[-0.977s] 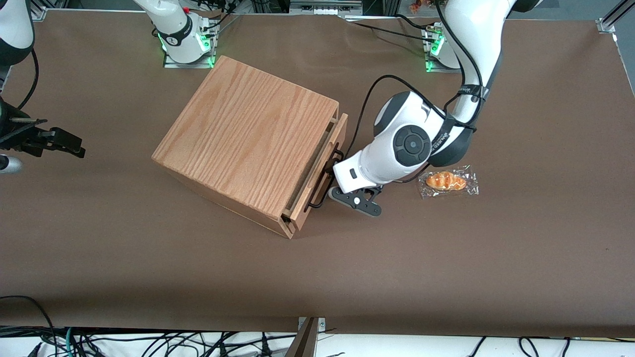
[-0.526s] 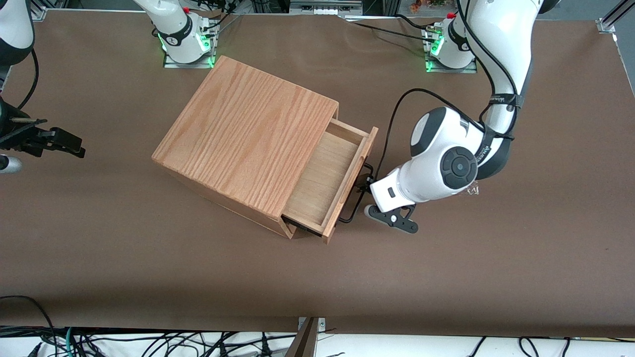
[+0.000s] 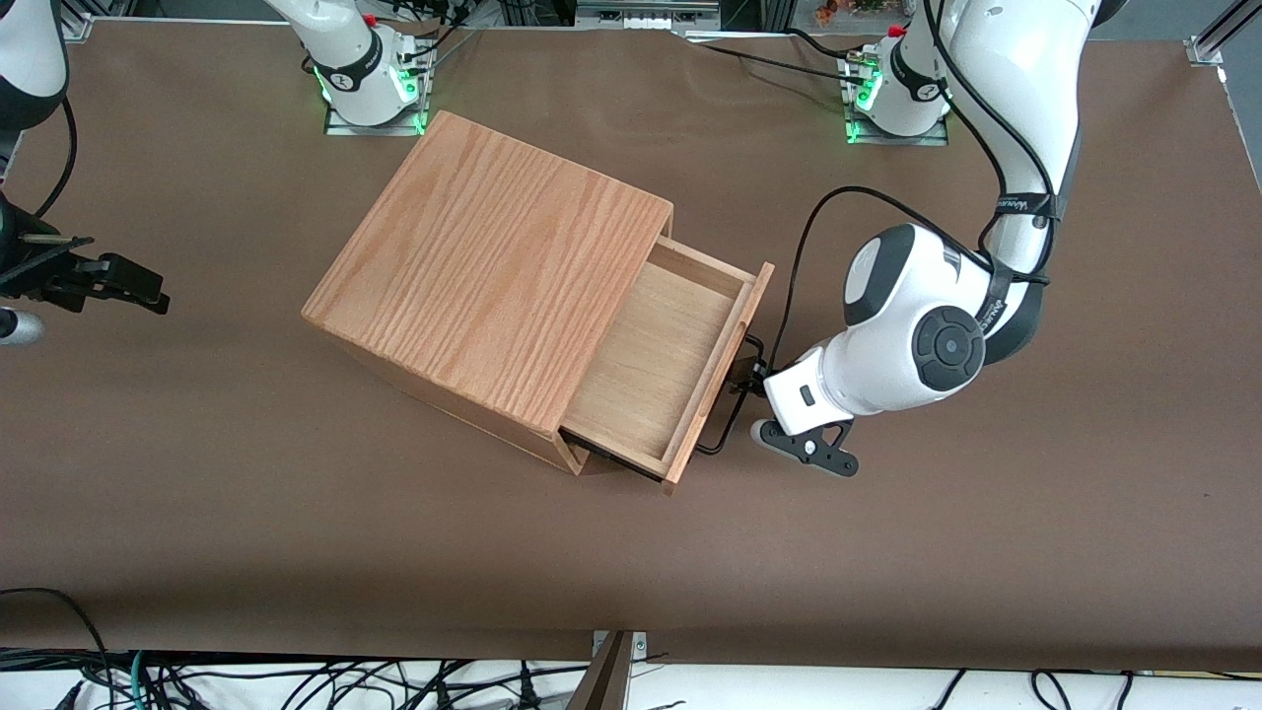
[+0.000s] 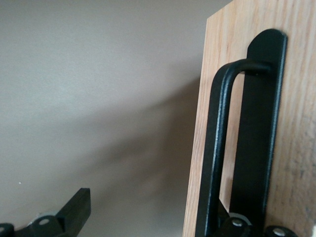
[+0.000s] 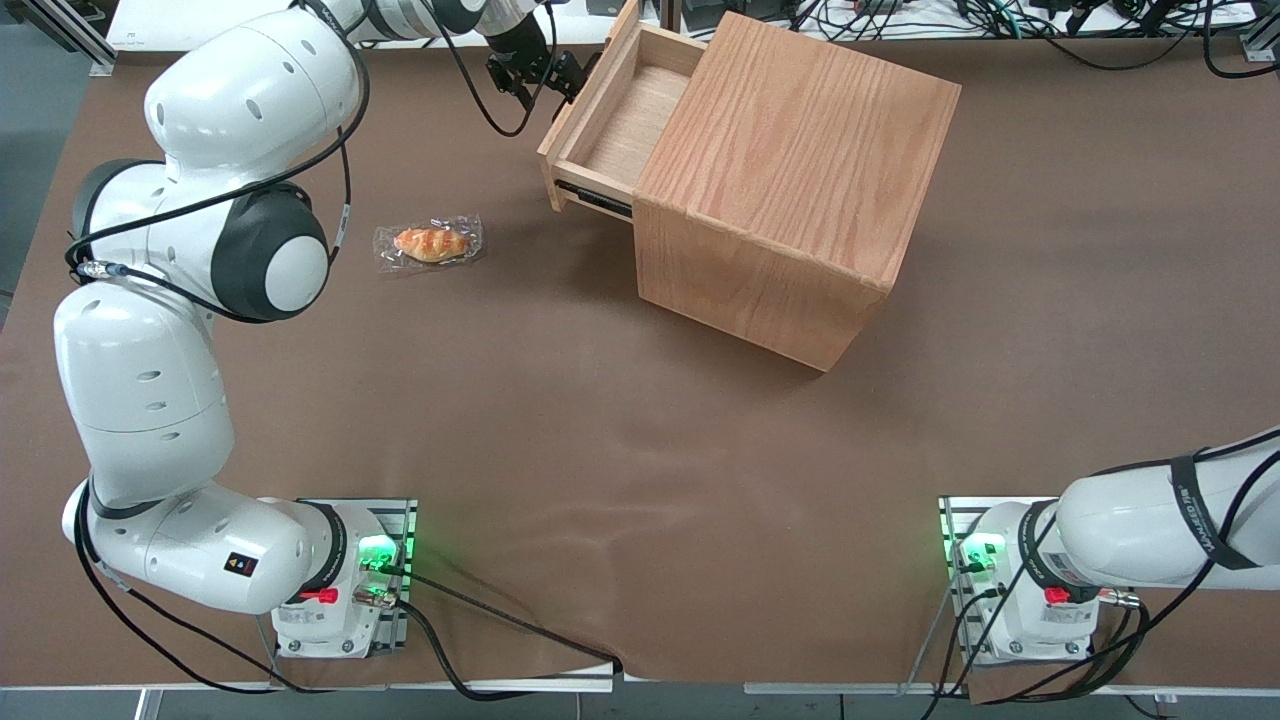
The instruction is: Open top drawer with left arm
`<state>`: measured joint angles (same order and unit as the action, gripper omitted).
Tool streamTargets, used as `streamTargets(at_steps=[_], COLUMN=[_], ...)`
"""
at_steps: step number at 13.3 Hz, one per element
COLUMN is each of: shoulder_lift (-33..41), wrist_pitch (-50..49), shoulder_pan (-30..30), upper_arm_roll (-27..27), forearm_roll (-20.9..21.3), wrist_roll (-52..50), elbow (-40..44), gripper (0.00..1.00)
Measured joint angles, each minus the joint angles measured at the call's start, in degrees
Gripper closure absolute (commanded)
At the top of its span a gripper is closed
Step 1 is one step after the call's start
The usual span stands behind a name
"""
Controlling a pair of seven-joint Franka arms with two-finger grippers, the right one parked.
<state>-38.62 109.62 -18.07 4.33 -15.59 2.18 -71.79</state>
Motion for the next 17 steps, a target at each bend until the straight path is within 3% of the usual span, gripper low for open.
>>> streamTargets(at_steps=[8, 12, 17], shoulder_lift=[0.0, -0.2, 0.9], wrist_pitch=[0.0, -0.6, -1.3], shoulder_pan=[0.7, 1.4, 2.1], upper_arm_roll=[0.2, 0.2, 0.0], forearm_roll=[0.0, -3.2, -3.4], wrist_roll=[0.4, -1.2, -3.2], elbow=[0.0, -0.1, 1.9], gripper=[0.00, 0.00, 0.00])
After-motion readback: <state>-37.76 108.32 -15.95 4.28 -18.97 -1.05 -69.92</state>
